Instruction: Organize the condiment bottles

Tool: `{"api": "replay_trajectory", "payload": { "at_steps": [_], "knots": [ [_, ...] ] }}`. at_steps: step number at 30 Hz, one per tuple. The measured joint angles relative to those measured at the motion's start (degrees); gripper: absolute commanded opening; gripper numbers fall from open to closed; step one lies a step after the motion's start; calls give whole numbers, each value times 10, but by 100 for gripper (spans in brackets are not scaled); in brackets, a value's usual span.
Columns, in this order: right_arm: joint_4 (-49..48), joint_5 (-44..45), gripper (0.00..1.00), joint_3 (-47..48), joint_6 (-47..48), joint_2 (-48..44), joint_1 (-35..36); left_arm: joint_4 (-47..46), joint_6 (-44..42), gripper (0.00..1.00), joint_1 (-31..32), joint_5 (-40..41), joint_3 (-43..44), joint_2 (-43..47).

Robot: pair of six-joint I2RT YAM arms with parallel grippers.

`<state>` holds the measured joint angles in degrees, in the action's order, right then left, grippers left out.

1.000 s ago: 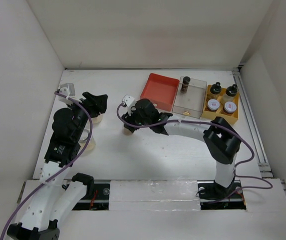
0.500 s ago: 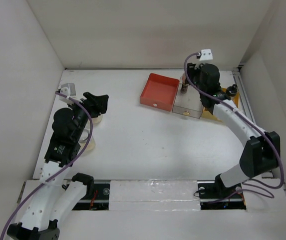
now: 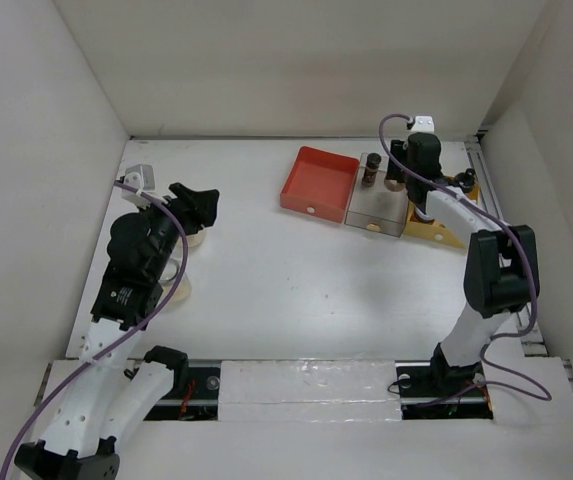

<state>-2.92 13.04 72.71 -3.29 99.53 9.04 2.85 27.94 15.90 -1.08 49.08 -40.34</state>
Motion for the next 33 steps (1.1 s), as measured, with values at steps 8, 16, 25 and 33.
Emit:
{"api": "replay_trajectory", "payload": {
  "at_steps": [8,16,25,33],
  "knots": [
    [2,-15,47,33,-6,63,-20,0,0,61,0,0,0,-6],
    [3,-21,49,69,-11,104,-24,0,0,61,0,0,0,-11],
    [23,-34,61,94,-15,127,-33,0,0,61,0,0,0,-16],
    [26,-45,67,99,-15,127,-38,0,0,61,0,0,0,-16]
  ]
}}
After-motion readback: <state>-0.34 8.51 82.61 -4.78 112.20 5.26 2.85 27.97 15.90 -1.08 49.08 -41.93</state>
